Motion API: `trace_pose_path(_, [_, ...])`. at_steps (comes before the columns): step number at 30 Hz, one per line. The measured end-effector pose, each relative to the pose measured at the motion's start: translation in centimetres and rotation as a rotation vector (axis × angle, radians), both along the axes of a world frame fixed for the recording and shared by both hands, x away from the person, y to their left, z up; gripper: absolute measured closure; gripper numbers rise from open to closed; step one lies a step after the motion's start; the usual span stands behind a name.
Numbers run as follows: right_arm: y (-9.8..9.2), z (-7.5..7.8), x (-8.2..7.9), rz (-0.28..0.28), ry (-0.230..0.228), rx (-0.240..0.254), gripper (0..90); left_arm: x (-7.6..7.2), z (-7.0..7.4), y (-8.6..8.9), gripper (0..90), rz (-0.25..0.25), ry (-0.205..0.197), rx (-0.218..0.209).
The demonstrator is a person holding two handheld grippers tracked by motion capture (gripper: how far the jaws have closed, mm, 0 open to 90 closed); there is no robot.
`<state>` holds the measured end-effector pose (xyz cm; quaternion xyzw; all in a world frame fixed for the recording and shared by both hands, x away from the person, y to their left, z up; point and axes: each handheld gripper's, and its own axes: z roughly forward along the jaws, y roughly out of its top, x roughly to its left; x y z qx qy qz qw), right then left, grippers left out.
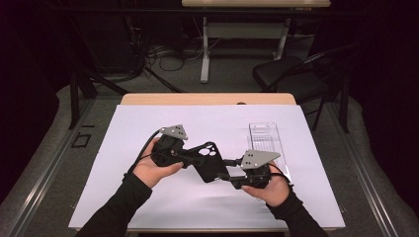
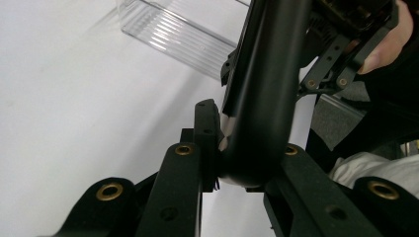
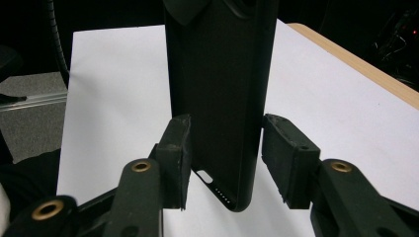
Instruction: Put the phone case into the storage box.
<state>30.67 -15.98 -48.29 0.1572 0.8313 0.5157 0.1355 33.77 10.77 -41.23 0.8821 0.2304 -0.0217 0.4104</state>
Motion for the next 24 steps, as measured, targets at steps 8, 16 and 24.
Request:
trace_pose_path(8, [0.1, 0.2, -0.2, -0.016, 0.011, -0.022, 58.1, 0.1, -0.2, -0.4, 81.5, 0.0, 0.007, 0.031])
trace_pose_path(16, [0.1, 0.4, -0.3, -0.056, 0.018, -0.043, 62.6, 0.0, -0.3, -1.0, 81.5, -0.005, 0.006, 0.064])
trace_pose_path(24, [-0.1, 0.8, -0.3, -0.095, 0.043, -0.05, 66.5, -0.2, -0.5, -1.6, 81.5, -0.003, -0.01, 0.098])
